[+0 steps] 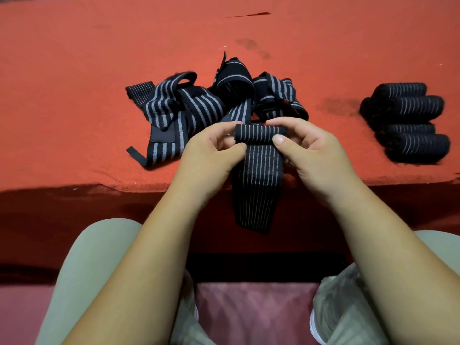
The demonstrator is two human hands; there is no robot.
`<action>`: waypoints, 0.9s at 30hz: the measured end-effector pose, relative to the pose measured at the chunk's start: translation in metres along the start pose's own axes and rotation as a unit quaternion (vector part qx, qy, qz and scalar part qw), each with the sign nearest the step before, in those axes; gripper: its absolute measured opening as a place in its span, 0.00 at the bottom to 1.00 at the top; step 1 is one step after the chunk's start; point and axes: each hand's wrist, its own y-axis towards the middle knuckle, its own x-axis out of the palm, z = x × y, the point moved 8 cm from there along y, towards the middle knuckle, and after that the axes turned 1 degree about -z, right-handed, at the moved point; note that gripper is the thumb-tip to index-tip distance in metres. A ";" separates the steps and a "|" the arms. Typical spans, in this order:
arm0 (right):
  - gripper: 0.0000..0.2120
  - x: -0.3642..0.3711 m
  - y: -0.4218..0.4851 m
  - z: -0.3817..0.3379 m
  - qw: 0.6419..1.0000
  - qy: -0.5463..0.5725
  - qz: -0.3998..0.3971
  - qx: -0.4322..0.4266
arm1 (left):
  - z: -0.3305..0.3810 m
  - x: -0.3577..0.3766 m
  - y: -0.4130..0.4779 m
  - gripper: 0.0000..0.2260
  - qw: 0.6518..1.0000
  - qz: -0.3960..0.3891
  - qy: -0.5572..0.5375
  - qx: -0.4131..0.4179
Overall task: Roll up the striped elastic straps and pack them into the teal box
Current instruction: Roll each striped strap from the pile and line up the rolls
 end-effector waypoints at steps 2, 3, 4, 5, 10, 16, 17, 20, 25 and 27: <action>0.15 0.000 -0.001 -0.002 1.000 0.006 -0.002 -0.005 | 0.001 0.000 0.000 0.15 1.000 -0.003 -0.008 -0.001; 0.15 -0.001 -0.001 -0.003 1.000 0.013 -0.005 -0.008 | 0.003 0.000 -0.001 0.15 1.000 -0.005 -0.011 0.003; 0.15 -0.001 -0.002 -0.004 1.000 0.018 -0.007 -0.008 | 0.005 0.001 -0.002 0.15 1.000 -0.008 -0.015 0.008; 0.15 -0.001 -0.002 -0.005 1.000 0.019 -0.009 -0.009 | 0.006 0.001 -0.002 0.14 1.000 -0.007 -0.019 0.011; 0.17 0.001 -0.003 -0.006 0.999 0.036 -0.027 0.003 | 0.007 0.000 -0.003 0.11 0.999 -0.006 -0.048 0.021; 0.12 -0.001 -0.001 -0.007 1.000 0.024 -0.008 -0.005 | 0.003 0.000 -0.003 0.12 0.998 -0.011 -0.061 0.003; 0.12 -0.002 -0.001 -0.007 1.000 0.028 -0.004 -0.007 | 0.003 0.000 -0.003 0.11 0.998 -0.013 -0.062 -0.003; 0.14 -0.003 -0.002 -0.007 0.999 0.036 0.006 -0.005 | 0.002 0.002 -0.005 0.08 0.998 -0.015 -0.060 -0.031; 0.15 0.000 -0.003 -0.006 0.999 0.033 -0.002 -0.003 | 0.002 0.001 -0.004 0.11 0.996 0.011 -0.086 -0.030; 0.14 0.000 -0.003 -0.004 0.999 0.031 0.001 0.015 | 0.000 -0.002 -0.004 0.09 0.995 0.024 -0.096 -0.031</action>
